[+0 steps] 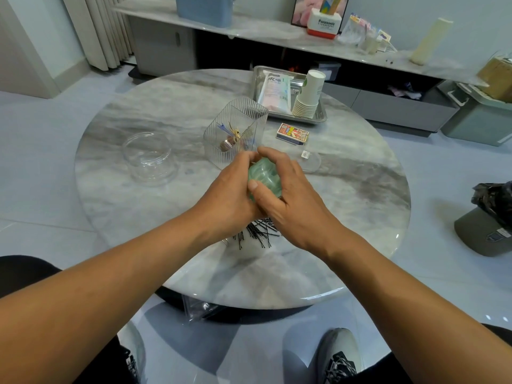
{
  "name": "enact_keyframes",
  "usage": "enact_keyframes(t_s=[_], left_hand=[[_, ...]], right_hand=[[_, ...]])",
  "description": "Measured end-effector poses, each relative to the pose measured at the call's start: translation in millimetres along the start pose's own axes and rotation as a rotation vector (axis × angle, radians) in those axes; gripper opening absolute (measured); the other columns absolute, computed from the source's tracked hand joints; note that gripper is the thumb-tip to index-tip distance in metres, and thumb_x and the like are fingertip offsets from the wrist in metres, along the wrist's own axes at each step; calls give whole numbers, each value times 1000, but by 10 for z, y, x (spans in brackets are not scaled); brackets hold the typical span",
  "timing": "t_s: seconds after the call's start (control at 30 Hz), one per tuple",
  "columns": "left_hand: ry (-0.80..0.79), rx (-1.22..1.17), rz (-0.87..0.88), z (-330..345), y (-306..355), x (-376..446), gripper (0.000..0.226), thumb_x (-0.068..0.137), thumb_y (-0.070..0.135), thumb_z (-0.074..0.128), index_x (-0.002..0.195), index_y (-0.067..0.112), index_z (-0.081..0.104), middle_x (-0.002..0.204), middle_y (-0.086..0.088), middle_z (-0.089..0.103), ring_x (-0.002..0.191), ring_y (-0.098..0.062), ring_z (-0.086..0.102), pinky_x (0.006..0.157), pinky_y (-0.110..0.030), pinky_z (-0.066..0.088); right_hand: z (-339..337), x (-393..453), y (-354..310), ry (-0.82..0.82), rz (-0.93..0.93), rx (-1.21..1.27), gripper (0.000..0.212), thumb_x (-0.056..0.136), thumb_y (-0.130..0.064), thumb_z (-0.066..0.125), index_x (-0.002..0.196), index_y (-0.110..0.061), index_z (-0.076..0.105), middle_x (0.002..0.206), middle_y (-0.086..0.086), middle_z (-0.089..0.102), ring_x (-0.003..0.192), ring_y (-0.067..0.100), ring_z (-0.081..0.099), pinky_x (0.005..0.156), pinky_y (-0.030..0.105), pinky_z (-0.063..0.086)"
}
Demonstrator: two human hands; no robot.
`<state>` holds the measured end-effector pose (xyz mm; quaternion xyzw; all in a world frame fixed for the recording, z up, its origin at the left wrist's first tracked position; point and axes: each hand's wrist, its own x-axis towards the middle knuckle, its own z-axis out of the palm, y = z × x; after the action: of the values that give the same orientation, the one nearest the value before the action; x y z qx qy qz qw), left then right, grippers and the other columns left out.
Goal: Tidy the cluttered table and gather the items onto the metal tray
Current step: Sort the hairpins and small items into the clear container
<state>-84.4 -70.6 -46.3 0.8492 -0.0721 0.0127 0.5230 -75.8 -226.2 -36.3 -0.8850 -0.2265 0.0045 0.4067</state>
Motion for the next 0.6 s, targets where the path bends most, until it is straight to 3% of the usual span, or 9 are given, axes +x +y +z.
enact_keyframes(t_s=[0.1,0.23,0.3,0.37,0.43,0.5,0.6], left_hand=[[-3,10,14,-17,9,0,82,71,22,88,135,30,38,114,20,54,99,16,54,72,-3,45],[-49,-201,-28,-89,34,36,98,62,14,94,141,31,38,127,12,51,103,4,64,79,-12,52],[-97,-402,-109,-107,66,33,94,65,23,88,143,36,38,133,8,53,109,-3,66,87,-21,55],[-169,-624,-216,-85,99,18,76,78,39,77,144,35,41,132,1,62,114,-17,67,86,-33,57],[-215,-756,-290,-73,123,15,56,94,61,56,138,26,54,114,-7,70,95,-23,68,70,-35,57],[-180,-803,-360,-71,140,26,65,96,72,36,119,20,69,86,-7,67,68,-18,58,52,-29,48],[-53,-867,-403,-40,122,30,63,99,69,36,99,16,69,66,-4,59,51,-15,44,42,-23,33]], right_hand=[[-55,12,11,-44,-10,55,57,90,-46,63,141,-51,36,134,-9,52,117,-5,52,91,16,45],[-69,32,50,90,85,254,55,86,-45,63,137,-45,43,121,-10,63,104,7,67,91,38,58],[-83,63,71,143,122,388,54,86,-46,61,137,-40,45,116,-9,65,99,12,70,83,41,61],[-111,87,80,166,121,475,53,86,-46,60,136,-37,45,117,-2,65,97,18,71,73,38,60],[-107,73,68,160,86,459,51,88,-46,59,136,-37,45,116,-3,65,96,16,71,73,35,58],[-65,35,65,134,54,409,48,90,-46,59,134,-38,44,110,-10,66,95,14,70,77,37,56],[10,1,59,115,34,383,43,93,-54,56,131,-39,43,104,-13,64,89,10,68,75,33,52]])
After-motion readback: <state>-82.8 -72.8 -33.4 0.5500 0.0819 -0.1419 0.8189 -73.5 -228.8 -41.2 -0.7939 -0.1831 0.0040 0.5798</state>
